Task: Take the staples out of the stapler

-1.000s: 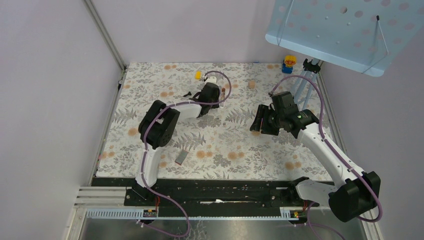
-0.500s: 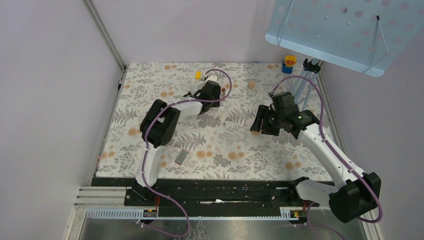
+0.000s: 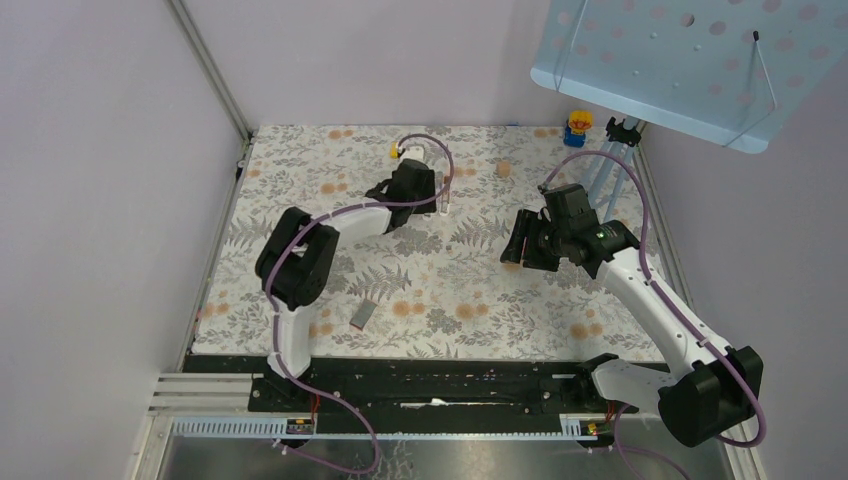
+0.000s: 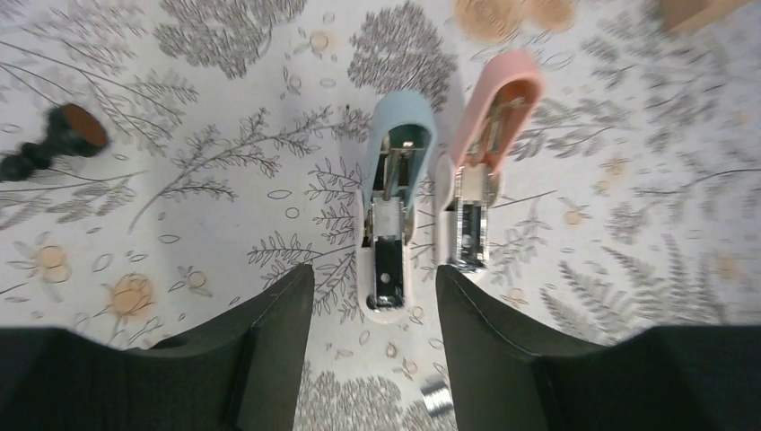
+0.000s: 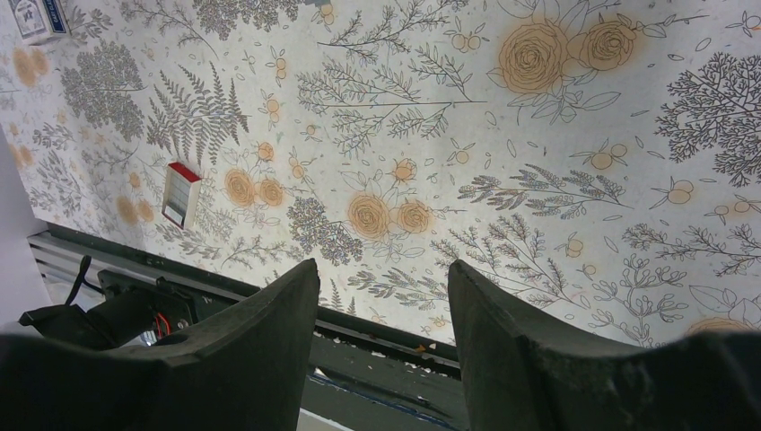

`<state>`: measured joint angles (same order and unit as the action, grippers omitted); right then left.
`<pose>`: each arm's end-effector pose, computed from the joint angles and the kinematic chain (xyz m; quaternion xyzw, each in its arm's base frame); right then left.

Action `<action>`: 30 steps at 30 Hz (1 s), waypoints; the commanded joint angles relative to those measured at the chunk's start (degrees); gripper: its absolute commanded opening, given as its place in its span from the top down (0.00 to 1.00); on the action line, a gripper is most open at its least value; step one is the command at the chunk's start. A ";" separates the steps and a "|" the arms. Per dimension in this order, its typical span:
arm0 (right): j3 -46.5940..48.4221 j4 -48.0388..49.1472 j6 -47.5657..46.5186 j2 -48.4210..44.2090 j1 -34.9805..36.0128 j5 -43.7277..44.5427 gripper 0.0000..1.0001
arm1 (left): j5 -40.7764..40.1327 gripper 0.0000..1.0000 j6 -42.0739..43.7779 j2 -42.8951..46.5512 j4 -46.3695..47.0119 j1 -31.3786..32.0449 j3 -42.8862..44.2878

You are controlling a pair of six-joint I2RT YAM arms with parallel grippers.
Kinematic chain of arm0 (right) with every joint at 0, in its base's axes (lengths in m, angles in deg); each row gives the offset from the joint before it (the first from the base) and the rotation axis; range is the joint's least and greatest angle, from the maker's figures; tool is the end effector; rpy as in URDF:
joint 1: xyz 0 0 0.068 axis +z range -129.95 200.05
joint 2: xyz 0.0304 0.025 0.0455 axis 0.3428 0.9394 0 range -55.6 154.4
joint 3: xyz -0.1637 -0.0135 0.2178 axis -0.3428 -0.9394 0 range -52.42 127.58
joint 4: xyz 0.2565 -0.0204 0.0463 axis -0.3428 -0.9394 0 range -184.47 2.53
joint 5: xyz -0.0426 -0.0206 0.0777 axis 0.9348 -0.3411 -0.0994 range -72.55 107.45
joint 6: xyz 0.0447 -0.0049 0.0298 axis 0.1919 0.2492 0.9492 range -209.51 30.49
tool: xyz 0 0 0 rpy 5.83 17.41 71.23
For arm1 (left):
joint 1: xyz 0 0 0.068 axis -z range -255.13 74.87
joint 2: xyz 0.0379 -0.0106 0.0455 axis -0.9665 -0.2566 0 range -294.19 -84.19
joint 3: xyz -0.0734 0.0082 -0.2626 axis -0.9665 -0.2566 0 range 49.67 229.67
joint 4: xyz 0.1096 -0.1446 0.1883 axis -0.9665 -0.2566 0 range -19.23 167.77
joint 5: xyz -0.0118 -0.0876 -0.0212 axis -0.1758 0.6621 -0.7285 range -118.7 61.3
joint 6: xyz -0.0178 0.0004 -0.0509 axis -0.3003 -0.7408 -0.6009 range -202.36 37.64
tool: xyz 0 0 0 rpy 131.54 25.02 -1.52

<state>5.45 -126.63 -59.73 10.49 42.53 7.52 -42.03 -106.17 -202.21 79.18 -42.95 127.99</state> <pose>0.2176 0.0966 0.2989 0.0277 0.9282 0.2318 0.2896 0.3905 -0.2360 0.1688 0.0148 0.8951 -0.1112 0.4315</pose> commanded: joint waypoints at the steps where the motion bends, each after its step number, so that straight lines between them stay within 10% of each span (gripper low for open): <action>1: 1.97 0.76 0.10 -1.03 -0.24 1.50 0.38 | 0.54 0.43 -1.97 11.18 1.83 0.16 -2.22; 21: 5.73 14.24 1.29 7.89 -0.24 17.49 0.33 | 3.33 0.34 -15.52 51.03 -13.39 -1.16 -30.58; 30: 2.46 14.50 2.50 10.03 -0.24 18.33 0.32 | 4.10 0.29 -12.36 52.85 -16.96 -1.61 -31.13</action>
<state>8.59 -113.27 -56.89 20.30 42.48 25.37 -39.21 -119.68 -149.93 63.00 -44.02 95.91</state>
